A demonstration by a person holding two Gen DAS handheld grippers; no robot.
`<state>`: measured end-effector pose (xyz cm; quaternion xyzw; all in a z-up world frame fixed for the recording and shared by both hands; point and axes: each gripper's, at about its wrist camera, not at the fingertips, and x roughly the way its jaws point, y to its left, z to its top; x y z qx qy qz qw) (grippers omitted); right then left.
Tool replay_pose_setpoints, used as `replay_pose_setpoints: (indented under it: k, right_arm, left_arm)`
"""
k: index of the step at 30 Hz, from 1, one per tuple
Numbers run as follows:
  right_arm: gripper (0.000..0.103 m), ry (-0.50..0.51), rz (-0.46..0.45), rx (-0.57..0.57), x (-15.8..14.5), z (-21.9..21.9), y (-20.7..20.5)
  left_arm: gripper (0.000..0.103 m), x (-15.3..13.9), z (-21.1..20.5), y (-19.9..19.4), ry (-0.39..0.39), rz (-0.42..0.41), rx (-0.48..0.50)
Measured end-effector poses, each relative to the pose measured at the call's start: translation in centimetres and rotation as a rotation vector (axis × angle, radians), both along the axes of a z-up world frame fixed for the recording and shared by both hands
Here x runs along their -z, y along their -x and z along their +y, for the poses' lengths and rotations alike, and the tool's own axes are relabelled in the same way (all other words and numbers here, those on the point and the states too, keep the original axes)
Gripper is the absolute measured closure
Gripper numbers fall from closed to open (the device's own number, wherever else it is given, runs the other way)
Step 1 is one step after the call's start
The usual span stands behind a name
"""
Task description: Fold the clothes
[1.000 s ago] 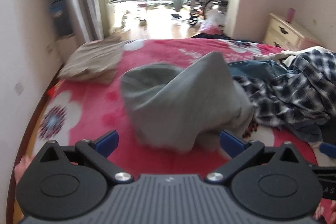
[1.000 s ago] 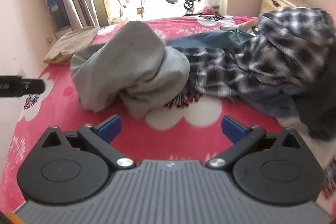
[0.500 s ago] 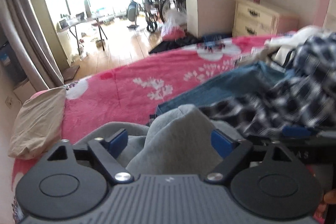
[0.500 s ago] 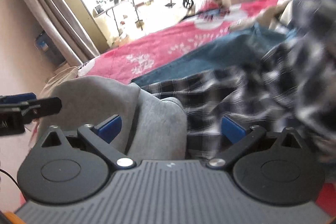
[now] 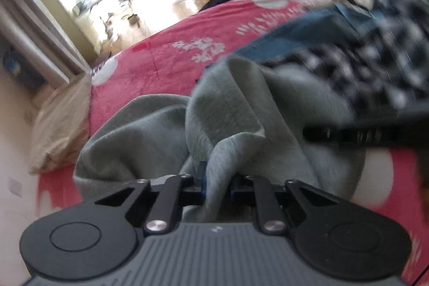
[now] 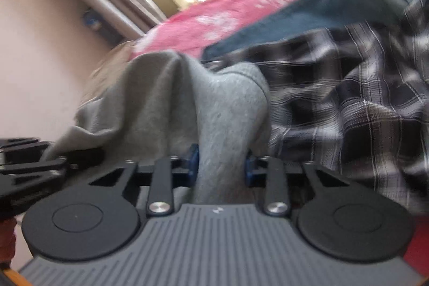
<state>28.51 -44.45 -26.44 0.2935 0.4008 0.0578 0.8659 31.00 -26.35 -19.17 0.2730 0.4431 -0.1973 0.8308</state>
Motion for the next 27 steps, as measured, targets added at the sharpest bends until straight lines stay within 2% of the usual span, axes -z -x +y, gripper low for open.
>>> replay_pose_setpoints:
  k: [1, 5, 8, 12, 16, 18, 22, 25, 26, 27]
  right_arm:
    - [0.082, 0.003, -0.024, -0.019, -0.5, 0.2, 0.8]
    - [0.088, -0.031, -0.107, -0.115, -2.4, 0.2, 6.5]
    - [0.091, -0.029, -0.140, -0.235, -3.0, 1.0, 11.6]
    - [0.092, -0.027, -0.073, -0.392, -1.5, 3.1, 16.8]
    - [0.092, -0.012, 0.036, -0.469, 1.3, 4.2, 19.4]
    - [0.090, 0.011, 0.081, -0.465, 1.9, 3.8, 20.4]
    - [0.088, 0.038, 0.090, -0.333, 0.0, 0.1, 21.9]
    - [0.086, 0.066, 0.091, -0.231, -1.6, -2.3, 22.7]
    - [0.082, 0.075, 0.083, -0.189, -2.4, -3.1, 22.8]
    - [0.079, 0.080, 0.069, -0.146, -3.2, -3.7, 22.7]
  left_arm:
    - [0.092, 0.0, 0.0, 1.3, -0.021, 0.001, 0.019]
    - [0.093, 0.3, 0.8, 6.7, -0.052, 0.098, 0.045]
    - [0.093, 1.0, 1.3, 11.4, -0.103, 0.173, 0.098]
    - [0.092, 2.9, 2.0, 14.8, -0.171, 0.251, 0.124]
    - [0.091, 4.8, 2.7, 18.2, -0.238, 0.328, 0.150]
    - [0.091, 5.5, 3.6, 18.6, -0.249, 0.341, 0.165]
    - [0.083, 5.6, 6.4, 19.1, -0.197, 0.382, 0.155]
    - [0.065, 5.2, 8.6, 19.5, -0.141, 0.405, 0.148]
    - [0.057, 4.7, 9.4, 19.5, -0.111, 0.407, 0.146]
    - [0.053, 3.8, 10.1, 19.2, -0.078, 0.395, 0.131]
